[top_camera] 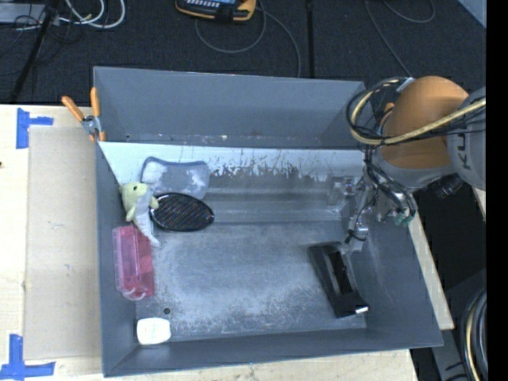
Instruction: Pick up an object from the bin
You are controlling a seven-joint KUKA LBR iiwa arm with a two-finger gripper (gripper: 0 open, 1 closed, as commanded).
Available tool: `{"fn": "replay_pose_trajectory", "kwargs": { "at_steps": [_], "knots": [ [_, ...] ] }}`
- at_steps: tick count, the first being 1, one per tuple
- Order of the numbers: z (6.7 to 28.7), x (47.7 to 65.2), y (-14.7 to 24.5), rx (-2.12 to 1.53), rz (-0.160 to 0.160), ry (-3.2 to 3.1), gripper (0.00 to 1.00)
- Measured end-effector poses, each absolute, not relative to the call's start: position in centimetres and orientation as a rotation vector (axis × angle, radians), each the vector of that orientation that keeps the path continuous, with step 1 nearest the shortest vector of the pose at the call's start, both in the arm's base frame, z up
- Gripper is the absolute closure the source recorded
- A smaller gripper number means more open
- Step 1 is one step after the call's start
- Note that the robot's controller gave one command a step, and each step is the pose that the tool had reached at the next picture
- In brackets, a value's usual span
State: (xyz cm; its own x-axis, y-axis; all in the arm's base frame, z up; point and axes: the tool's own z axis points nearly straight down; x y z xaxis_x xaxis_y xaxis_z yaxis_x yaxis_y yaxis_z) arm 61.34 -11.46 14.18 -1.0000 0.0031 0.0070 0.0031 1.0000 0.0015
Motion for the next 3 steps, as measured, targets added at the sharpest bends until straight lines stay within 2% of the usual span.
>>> {"fn": "replay_pose_trajectory", "kwargs": {
  "at_steps": [1,2,3],
  "knots": [
    [14.7,61.5,-11.4,-0.001,-0.001,-3.141,0.0],
    [11.7,59.7,-12.0,-0.399,0.0,-3.118,0.0],
    [11.2,57.0,-13.1,-0.609,0.0,-3.076,0.0]
  ]
}}
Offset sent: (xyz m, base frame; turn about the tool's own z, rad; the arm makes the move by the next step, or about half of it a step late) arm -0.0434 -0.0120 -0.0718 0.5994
